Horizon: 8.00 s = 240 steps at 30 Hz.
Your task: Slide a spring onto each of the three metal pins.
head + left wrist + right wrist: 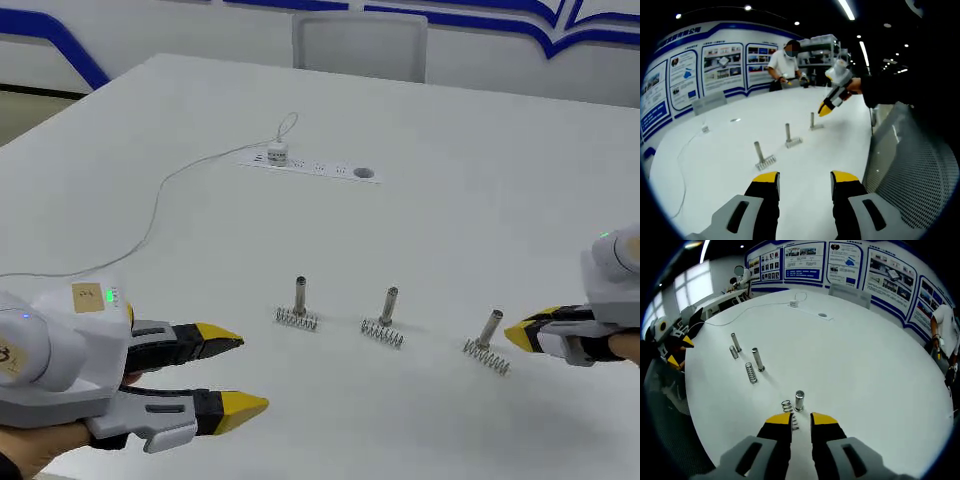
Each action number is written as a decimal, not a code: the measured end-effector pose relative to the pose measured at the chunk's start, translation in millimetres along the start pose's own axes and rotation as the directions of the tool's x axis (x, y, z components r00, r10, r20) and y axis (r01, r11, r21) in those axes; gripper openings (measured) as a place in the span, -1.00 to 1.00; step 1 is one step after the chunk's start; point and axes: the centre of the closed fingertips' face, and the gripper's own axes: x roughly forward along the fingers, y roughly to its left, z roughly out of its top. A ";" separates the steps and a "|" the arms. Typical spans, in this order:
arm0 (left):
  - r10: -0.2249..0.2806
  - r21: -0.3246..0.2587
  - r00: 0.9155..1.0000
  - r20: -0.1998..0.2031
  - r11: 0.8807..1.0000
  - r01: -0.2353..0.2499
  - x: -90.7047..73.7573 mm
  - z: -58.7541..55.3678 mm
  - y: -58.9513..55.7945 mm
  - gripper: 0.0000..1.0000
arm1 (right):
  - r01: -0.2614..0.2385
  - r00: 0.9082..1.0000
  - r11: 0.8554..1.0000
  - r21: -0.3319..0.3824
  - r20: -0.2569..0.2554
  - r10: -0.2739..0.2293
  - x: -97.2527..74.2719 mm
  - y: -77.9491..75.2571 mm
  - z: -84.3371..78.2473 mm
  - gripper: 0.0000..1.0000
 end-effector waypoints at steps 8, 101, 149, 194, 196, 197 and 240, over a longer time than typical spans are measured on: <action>0.002 -0.003 1.000 0.000 1.000 -0.002 -0.6 0.1 0.1 -0.16 | -0.083 0.996 0.994 -0.065 -0.049 0.080 8.7 9.0 -10.3 -0.67; -0.255 0.216 0.963 -0.085 0.939 0.267 75.8 33.1 -28.4 -0.39 | -0.472 0.881 0.730 -0.495 -0.284 0.377 -13.0 164.0 42.9 -0.77; -0.290 0.277 0.954 -0.079 0.913 0.301 76.8 30.7 -43.1 -0.79 | -0.506 0.862 0.690 -0.517 -0.295 0.411 -13.2 180.1 35.4 -0.74; -0.277 0.235 0.955 -0.103 0.926 0.294 81.6 23.8 -39.2 -0.67 | -0.465 0.879 0.673 -0.575 -0.209 0.429 -32.4 196.4 81.6 -0.77; -0.272 0.228 0.957 -0.099 0.930 0.287 80.5 24.9 -36.9 -0.63 | -0.460 0.882 0.679 -0.572 -0.206 0.424 -33.3 193.1 82.4 -0.77; -0.265 0.224 0.960 -0.093 0.934 0.279 79.3 26.5 -34.2 -0.61 | -0.456 0.884 0.683 -0.571 -0.204 0.420 -34.1 190.3 82.7 -0.77; -0.035 0.048 0.999 0.037 0.998 0.033 18.8 25.8 15.4 -0.28 | -0.177 0.979 0.878 -0.446 -0.175 0.108 -49.6 20.1 80.4 -0.77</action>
